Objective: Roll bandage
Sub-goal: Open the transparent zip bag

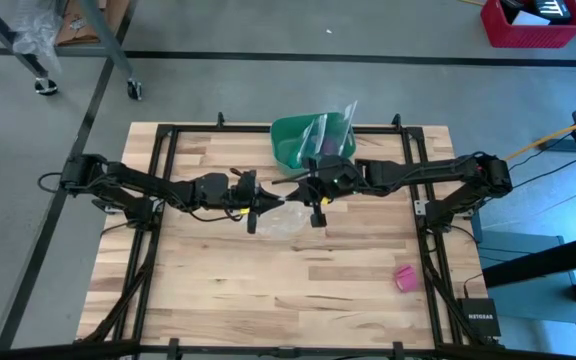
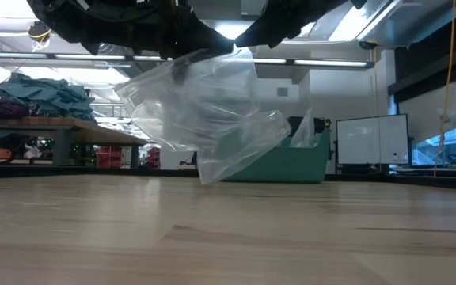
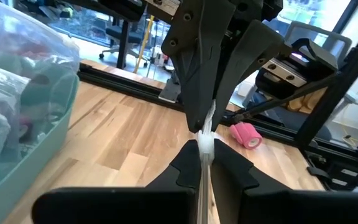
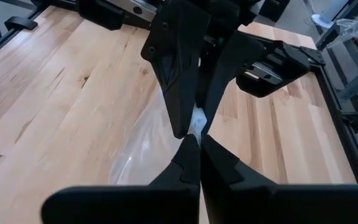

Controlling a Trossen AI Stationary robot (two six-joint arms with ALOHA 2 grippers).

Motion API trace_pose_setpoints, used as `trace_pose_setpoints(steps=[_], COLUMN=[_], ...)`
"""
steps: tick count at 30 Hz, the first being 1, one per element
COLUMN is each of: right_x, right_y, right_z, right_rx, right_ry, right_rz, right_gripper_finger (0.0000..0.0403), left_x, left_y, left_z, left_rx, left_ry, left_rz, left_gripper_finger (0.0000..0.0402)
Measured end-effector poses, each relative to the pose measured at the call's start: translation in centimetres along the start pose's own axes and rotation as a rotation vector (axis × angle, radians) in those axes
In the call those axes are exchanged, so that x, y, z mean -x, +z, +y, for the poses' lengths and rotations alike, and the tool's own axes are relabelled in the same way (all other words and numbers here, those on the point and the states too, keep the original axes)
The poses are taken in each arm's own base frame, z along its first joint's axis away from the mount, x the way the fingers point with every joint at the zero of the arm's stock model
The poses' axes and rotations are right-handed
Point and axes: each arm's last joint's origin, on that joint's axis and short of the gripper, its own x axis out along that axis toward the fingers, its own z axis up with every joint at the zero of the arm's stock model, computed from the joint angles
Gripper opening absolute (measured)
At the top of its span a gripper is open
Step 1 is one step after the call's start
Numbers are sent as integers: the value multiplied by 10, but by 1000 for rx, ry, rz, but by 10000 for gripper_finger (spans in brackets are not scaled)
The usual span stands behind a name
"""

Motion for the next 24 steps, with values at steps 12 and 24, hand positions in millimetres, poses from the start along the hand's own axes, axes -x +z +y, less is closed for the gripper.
trace_pose_setpoints(steps=[12,24], right_x=[0,3], right_y=[-1,-1], right_z=[1,1], right_rx=[0,-2], right_ry=[19,30], right_rz=[3,14], right_gripper_finger=[1,1], left_x=[0,5], left_y=[-3,2], left_z=[0,-1], left_rx=[45,40], left_ry=[-19,-20], left_rz=[44,43], left_gripper_finger=[13,13])
